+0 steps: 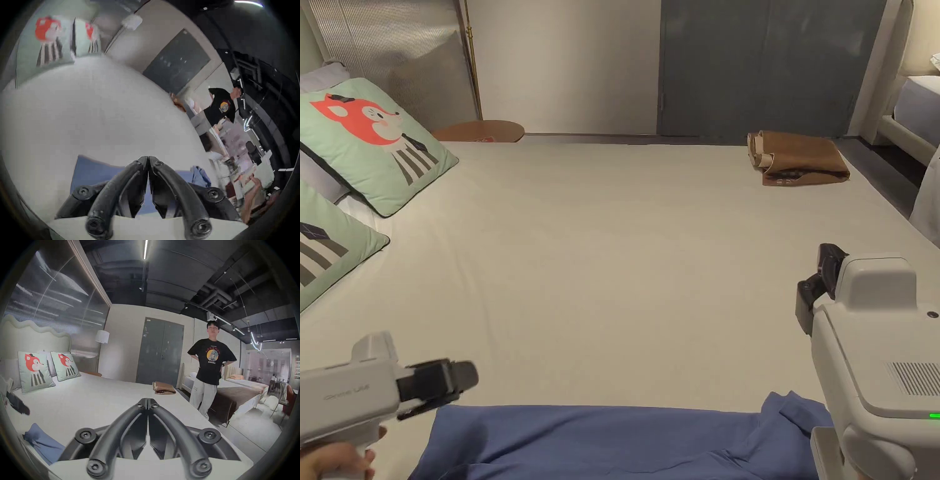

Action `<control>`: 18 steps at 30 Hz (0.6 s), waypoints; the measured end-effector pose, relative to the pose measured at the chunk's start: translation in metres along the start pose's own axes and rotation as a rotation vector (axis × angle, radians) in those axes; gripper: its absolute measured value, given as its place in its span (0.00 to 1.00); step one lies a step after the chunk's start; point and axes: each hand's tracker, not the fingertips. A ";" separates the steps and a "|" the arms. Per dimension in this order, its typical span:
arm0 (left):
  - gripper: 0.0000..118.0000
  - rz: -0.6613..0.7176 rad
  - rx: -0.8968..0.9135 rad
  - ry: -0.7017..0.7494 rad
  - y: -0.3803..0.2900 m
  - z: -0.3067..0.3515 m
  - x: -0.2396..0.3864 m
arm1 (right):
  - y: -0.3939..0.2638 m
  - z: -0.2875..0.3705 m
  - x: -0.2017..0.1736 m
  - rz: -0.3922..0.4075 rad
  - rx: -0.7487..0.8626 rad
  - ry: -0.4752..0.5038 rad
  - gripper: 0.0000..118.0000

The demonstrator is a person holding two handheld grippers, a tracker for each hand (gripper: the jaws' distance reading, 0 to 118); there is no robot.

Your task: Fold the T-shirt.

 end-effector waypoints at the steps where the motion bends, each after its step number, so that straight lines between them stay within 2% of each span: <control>1: 0.00 0.027 -0.030 -0.021 0.000 0.000 -0.017 | -0.001 -0.001 0.000 0.002 -0.005 0.000 0.00; 3: 0.00 0.110 -0.076 0.008 -0.005 -0.001 -0.049 | -0.005 -0.004 -0.002 0.004 -0.018 0.005 0.00; 6: 0.02 0.120 -0.089 0.031 -0.015 0.002 -0.073 | -0.008 -0.006 -0.005 0.016 -0.028 0.001 0.00; 7: 0.09 0.117 -0.095 0.030 -0.015 0.002 -0.079 | -0.009 -0.007 -0.006 0.018 -0.032 0.000 0.00; 9: 0.54 0.155 -0.145 0.029 -0.016 -0.001 -0.094 | -0.012 -0.011 -0.006 0.015 -0.046 -0.001 0.00; 10: 0.73 0.171 -0.161 0.035 -0.017 -0.002 -0.098 | -0.016 -0.014 -0.005 0.014 -0.053 0.000 0.00; 11: 0.84 0.167 -0.150 0.036 -0.017 -0.003 -0.101 | -0.022 -0.018 -0.004 0.016 -0.057 -0.001 0.00; 18: 0.83 0.181 -0.181 0.025 -0.026 -0.019 -0.105 | -0.027 -0.023 -0.008 0.024 -0.081 -0.009 0.00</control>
